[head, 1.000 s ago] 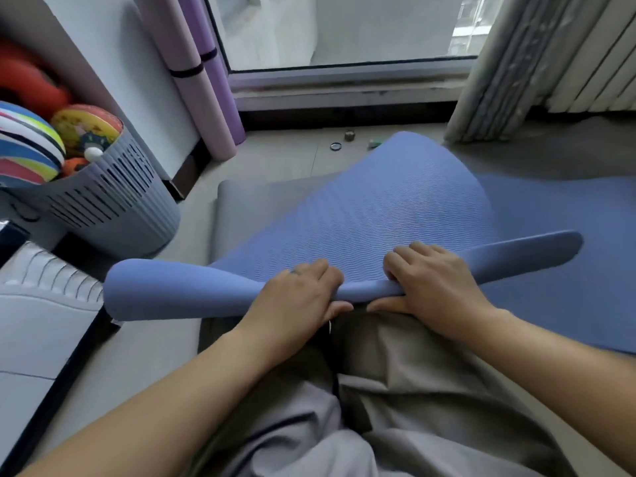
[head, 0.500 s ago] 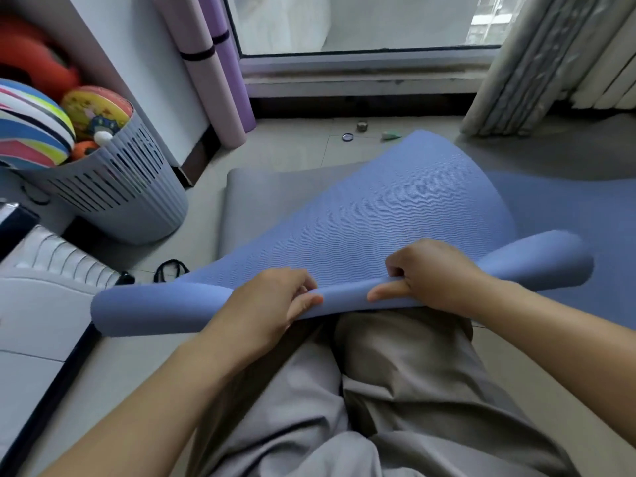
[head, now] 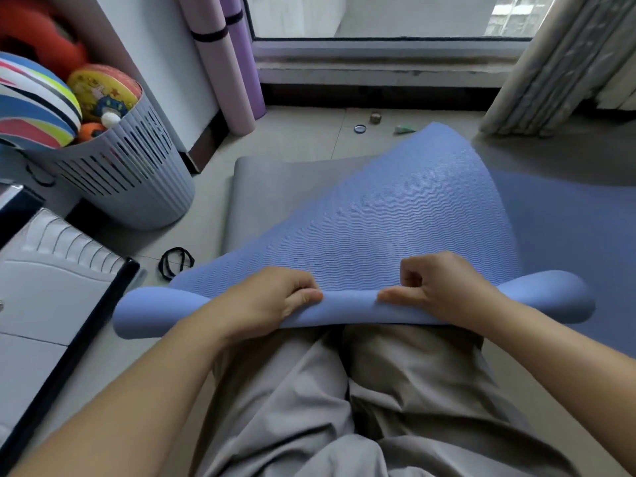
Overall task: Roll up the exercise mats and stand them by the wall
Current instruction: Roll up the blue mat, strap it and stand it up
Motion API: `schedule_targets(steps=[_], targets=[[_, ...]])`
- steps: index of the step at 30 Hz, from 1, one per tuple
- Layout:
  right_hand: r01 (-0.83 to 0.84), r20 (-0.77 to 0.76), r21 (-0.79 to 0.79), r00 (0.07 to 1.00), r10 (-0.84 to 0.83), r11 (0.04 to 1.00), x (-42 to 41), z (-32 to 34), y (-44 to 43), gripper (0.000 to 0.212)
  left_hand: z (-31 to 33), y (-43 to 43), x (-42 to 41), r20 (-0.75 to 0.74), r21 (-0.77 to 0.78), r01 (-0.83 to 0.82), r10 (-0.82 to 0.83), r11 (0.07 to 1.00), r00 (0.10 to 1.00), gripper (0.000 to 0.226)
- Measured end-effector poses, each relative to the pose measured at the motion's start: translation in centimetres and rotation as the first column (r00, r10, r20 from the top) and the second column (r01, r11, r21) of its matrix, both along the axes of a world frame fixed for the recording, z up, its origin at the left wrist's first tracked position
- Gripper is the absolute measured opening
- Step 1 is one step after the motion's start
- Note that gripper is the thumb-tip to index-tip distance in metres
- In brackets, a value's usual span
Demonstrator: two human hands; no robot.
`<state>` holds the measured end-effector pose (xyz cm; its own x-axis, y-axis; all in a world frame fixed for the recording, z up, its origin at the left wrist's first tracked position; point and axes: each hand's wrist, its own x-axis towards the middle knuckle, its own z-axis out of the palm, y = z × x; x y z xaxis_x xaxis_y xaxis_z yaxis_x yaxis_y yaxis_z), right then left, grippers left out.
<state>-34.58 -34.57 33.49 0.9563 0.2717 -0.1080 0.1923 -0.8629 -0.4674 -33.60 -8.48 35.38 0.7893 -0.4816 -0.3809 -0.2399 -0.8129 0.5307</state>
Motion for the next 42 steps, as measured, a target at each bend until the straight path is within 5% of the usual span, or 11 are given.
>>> schedule_targets(steps=[6, 10, 12, 16, 21, 25, 35, 39, 42], targets=[[0.145, 0.071, 0.16, 0.985, -0.157, 0.976, -0.4, -1.6, -0.3, 0.046, -1.9, -0.1, -0.6, 0.15, -0.229, -0.099, 0.135, 0.968, 0.979, 0.01], [0.118, 0.065, 0.133, 0.99, -0.128, 0.984, 0.8, -2.2, -0.4, 0.05, -3.2, 0.1, -0.6, 0.253, -0.232, -0.097, 0.156, 0.968, 0.955, 0.009], [0.068, 0.067, 0.094, 0.995, -0.075, 0.993, 1.9, -2.2, -0.4, 0.053, -3.9, 0.1, -0.5, 0.359, -0.199, -0.107, 0.174, 0.974, 0.917, 0.033], [0.024, 0.103, 0.125, 0.994, -0.037, 0.992, 2.6, -2.6, -0.5, 0.057, -4.3, 0.5, -1.4, 0.6, -0.25, 0.046, 0.118, 0.967, 0.791, 0.018], [-0.074, 0.53, 0.146, 0.848, -0.015, 0.987, 0.8, -3.3, -0.1, 0.048, -4.7, 1.3, -2.7, 0.678, -0.043, 0.132, -0.068, 0.99, 0.732, 0.03], [-0.271, 0.697, 0.013, 0.693, 0.186, 0.962, 0.0, -3.4, -0.7, 0.04, -4.0, 1.1, -2.8, 0.606, -0.117, 0.028, 0.049, 0.993, 0.794, 0.024], [-0.181, 0.349, -0.202, 0.905, 0.243, 0.963, -1.6, -0.1, -2.2, 0.039, -2.6, 0.6, -1.7, 0.634, 0.07, -0.004, -0.041, 0.998, 0.773, 0.038], [-0.14, 0.114, -0.135, 0.981, 0.155, 0.981, 0.4, 1.4, -1.8, 0.028, -1.8, 0.4, 0.0, 0.432, -0.025, -0.111, 0.111, 0.993, 0.895, 0.046], [-0.111, -0.118, -0.004, 0.987, 0.11, 0.994, 2.3, 1.5, -2.1, 0.023, -2.1, 0.8, 1.7, 0.257, -0.072, -0.149, 0.162, 0.986, 0.953, 0.026]])
